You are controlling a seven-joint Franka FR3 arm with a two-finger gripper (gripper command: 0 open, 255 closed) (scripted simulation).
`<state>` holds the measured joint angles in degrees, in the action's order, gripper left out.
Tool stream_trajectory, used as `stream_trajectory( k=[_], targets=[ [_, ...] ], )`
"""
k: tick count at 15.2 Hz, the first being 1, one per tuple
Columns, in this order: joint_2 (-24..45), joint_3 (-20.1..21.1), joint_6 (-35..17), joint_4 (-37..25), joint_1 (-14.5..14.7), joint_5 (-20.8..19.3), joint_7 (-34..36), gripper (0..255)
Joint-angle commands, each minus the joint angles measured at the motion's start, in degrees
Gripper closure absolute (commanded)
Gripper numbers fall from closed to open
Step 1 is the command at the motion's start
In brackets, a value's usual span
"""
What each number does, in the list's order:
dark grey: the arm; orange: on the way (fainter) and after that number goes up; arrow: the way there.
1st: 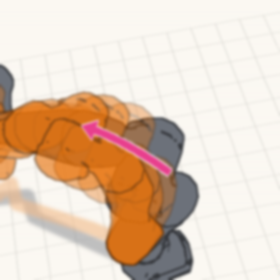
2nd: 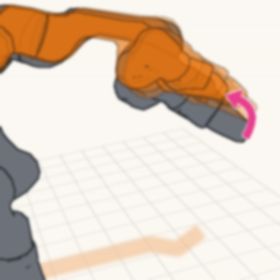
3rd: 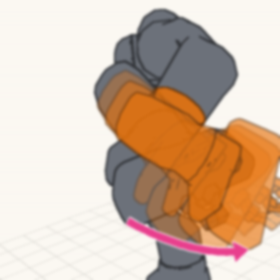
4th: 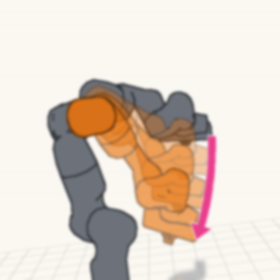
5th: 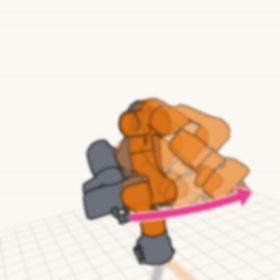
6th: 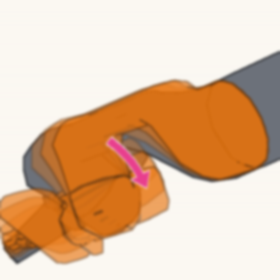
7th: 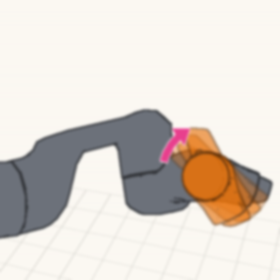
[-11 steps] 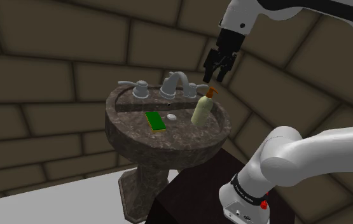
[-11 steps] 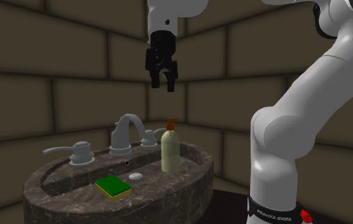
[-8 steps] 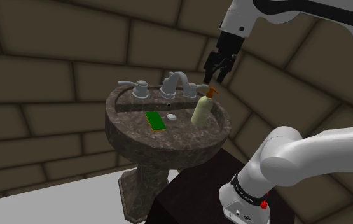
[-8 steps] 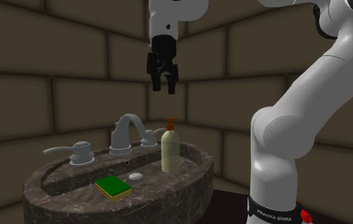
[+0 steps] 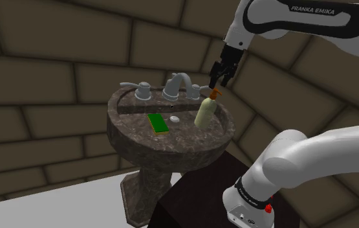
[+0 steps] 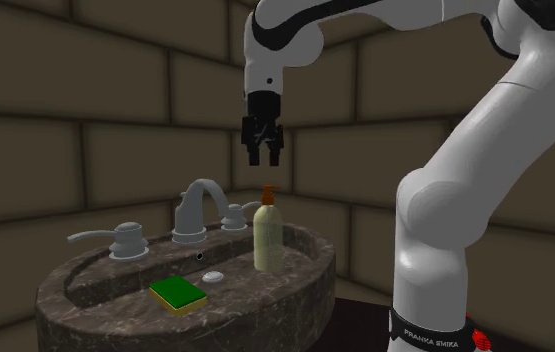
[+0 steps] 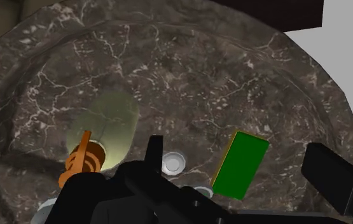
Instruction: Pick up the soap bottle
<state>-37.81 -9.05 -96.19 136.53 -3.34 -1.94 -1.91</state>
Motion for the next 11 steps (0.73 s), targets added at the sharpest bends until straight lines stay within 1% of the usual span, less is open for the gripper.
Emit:
stream_trajectory(
  k=[1,9,11],
  targets=[
    [1.6,-1.7,-2.2,0.3,-0.9,-1.4,-1.7,0],
    [10.6,-9.5,-11.4,-1.1,-4.0,-5.5,-9.2,0],
    [11.7,-10.3,-13.0,-0.7,-4.3,-5.7,-9.9,0]
  ],
)
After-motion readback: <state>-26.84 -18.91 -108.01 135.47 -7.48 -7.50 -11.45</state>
